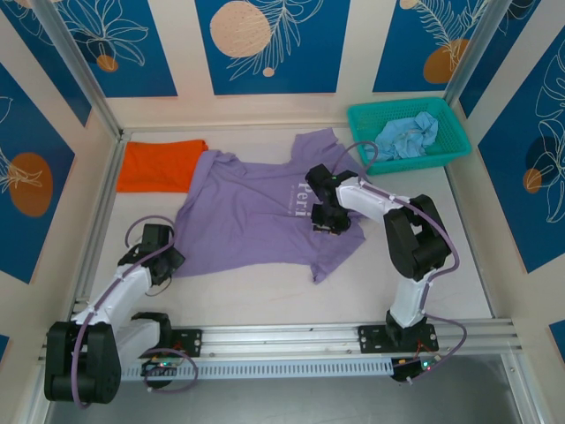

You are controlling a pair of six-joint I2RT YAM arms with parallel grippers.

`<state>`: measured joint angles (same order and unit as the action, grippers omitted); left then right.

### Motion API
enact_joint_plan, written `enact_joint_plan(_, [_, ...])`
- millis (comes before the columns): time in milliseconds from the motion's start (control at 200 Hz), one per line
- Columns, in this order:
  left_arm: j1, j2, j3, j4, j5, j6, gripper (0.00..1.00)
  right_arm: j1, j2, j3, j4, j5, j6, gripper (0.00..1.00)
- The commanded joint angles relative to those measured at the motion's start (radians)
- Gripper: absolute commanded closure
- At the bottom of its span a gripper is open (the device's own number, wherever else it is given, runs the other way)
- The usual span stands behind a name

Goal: Fold and stack the t-shirts

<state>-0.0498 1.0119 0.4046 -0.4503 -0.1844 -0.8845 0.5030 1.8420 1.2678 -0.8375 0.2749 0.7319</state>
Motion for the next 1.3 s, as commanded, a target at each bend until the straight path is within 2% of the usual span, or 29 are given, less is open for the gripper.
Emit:
enact_joint_plan(0, [0.010, -0.002, -0.003, -0.023, -0.016, -0.013, 0.46, 0.003, 0.025, -0.002, -0.009, 0.011, 0.007, 0.69])
enact_joint_plan(310, [0.010, -0.002, -0.004, -0.020, -0.016, -0.013, 0.46, -0.001, 0.102, 0.050, -0.034, 0.029, 0.009, 0.70])
enact_joint_plan(550, [0.011, 0.001, -0.004, -0.016, -0.010, -0.009, 0.46, -0.001, 0.107, 0.058, -0.040, 0.037, 0.011, 0.64])
enact_joint_plan(740, [0.011, -0.001, -0.005, -0.016, -0.011, -0.010, 0.47, -0.017, 0.125, 0.050, -0.037, 0.034, 0.011, 0.74])
enact_joint_plan(960, [0.010, -0.005, -0.004, -0.022, -0.018, -0.014, 0.54, -0.017, 0.077, 0.030, -0.029, 0.023, 0.006, 0.86])
enact_joint_plan(1050, [0.011, -0.006, -0.003, -0.029, -0.022, -0.017, 0.63, -0.013, 0.033, 0.016, -0.035, 0.018, 0.006, 0.87])
enact_joint_plan(1130, [0.011, -0.018, 0.000, -0.041, -0.025, -0.018, 0.67, -0.011, -0.024, -0.012, -0.029, -0.003, 0.004, 0.87])
enact_joint_plan(1170, [0.010, -0.027, 0.000, -0.047, -0.026, -0.019, 0.68, -0.010, -0.065, -0.039, -0.022, -0.012, 0.005, 0.87])
enact_joint_plan(1295, [0.010, -0.058, -0.003, -0.064, -0.036, -0.021, 0.78, -0.016, -0.179, -0.147, 0.018, -0.062, -0.001, 0.89])
